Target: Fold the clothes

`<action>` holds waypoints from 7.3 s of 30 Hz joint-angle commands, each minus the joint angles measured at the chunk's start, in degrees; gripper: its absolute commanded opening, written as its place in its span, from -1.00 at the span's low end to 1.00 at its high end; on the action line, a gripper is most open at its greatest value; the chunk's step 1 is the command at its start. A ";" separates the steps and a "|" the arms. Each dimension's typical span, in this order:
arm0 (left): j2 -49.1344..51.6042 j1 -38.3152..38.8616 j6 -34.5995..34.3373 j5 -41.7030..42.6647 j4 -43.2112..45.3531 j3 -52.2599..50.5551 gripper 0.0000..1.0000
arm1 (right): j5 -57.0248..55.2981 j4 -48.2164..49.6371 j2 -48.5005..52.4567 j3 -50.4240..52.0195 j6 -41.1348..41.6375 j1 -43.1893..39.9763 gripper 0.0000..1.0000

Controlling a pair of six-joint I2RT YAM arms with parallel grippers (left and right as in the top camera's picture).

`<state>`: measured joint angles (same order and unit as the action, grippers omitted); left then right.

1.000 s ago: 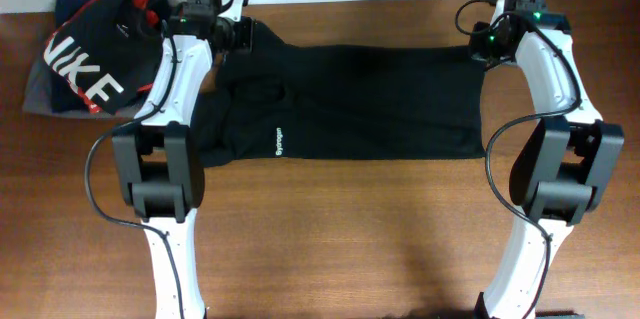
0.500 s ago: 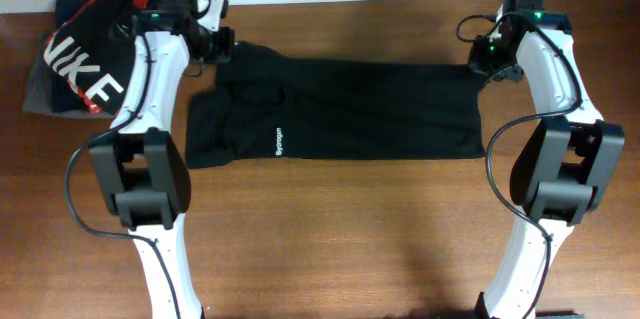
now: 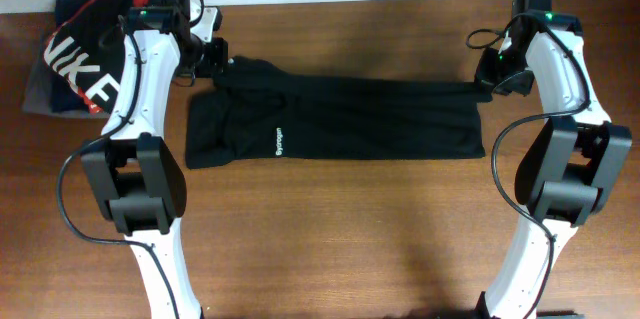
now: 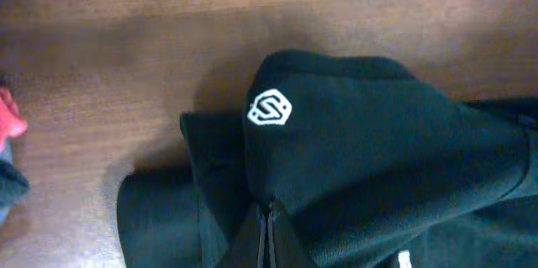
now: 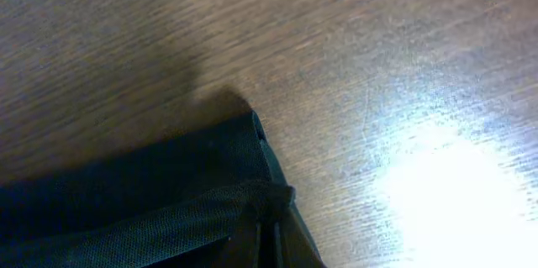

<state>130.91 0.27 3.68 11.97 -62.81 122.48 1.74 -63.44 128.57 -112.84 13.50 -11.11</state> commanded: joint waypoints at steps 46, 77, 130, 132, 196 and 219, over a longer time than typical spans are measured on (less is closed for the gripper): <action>-1.86 -0.44 0.24 -11.69 -27.45 0.57 -0.82 | -2.47 -21.22 -7.34 -0.96 0.90 -0.55 -0.90; 0.24 8.20 9.73 -2.05 -16.48 0.57 -0.14 | -5.01 -21.66 -7.19 0.81 0.46 -0.55 0.97; 5.07 4.42 2.19 -12.90 -33.92 14.23 -1.00 | -4.98 -16.46 -7.19 7.80 0.52 -0.55 0.98; 5.07 4.44 2.16 -12.87 -33.92 14.23 -0.99 | -4.98 -16.44 -7.19 7.80 0.52 -0.55 0.98; 11.28 5.35 4.94 1.99 -20.31 12.66 0.98 | 37.55 -4.22 6.23 15.56 -37.20 -13.31 0.98; 11.28 5.35 4.96 2.01 -20.28 12.66 0.98 | 38.60 -2.86 8.90 21.77 -37.05 -10.54 -0.12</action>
<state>141.29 5.50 7.90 13.13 -83.22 135.44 46.35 -67.13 133.67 -94.06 -22.98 -22.65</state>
